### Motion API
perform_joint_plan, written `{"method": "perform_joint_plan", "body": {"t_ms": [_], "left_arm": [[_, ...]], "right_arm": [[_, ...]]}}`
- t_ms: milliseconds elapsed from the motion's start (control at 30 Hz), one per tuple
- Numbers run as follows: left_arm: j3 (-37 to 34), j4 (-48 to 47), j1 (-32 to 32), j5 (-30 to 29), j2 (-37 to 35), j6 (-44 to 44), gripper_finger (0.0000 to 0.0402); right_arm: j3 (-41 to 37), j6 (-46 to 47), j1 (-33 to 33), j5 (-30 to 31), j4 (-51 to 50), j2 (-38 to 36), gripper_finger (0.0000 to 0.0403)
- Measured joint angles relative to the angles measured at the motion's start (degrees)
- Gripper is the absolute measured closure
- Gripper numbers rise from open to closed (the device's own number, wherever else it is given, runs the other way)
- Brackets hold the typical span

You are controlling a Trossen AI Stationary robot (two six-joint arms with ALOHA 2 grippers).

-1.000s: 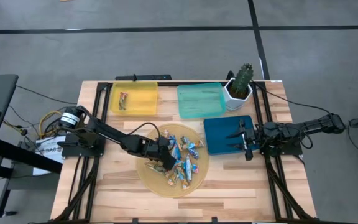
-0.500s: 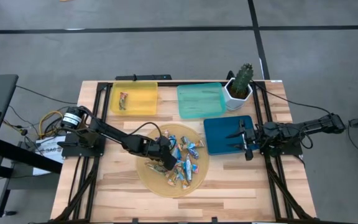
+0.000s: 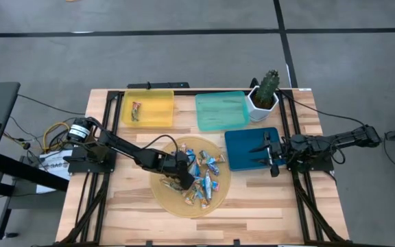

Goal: Pick and place Granola Bars by type
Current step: Put the red granola bar into the yellow bin

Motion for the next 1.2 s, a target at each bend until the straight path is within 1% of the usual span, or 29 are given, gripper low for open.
{"method": "perform_joint_plan", "body": {"t_ms": [267,400,500,567,767,1067,1200], "left_arm": [[0.0,5.7,-0.5,0.0,0.0,4.2,0.0392],[0.0,7.6,-0.7,-0.2,-1.1,6.8,0.0394],[0.0,7.5,-0.7,-0.9,-2.4,8.6,0.0396],[0.0,7.5,-0.8,-2.5,-3.5,10.0,0.0397],[0.0,8.0,-0.6,-8.7,-7.2,15.7,0.0396],[0.0,9.0,0.8,-23.7,-13.4,27.1,0.0396],[0.0,11.2,1.4,-28.6,-16.1,32.9,0.0395]], "right_arm": [[0.0,0.0,0.0,0.0,0.0,0.0,0.0249],[0.0,0.0,0.0,0.0,0.0,0.0,0.0249],[0.0,0.0,0.0,0.0,0.0,0.0,0.0249],[0.0,0.0,0.0,0.0,0.0,0.0,0.0249],[0.0,0.0,0.0,0.0,0.0,0.0,0.0249],[0.0,0.0,0.0,0.0,0.0,0.0,0.0249],[0.0,0.0,0.0,0.0,0.0,0.0,0.0249]]}}
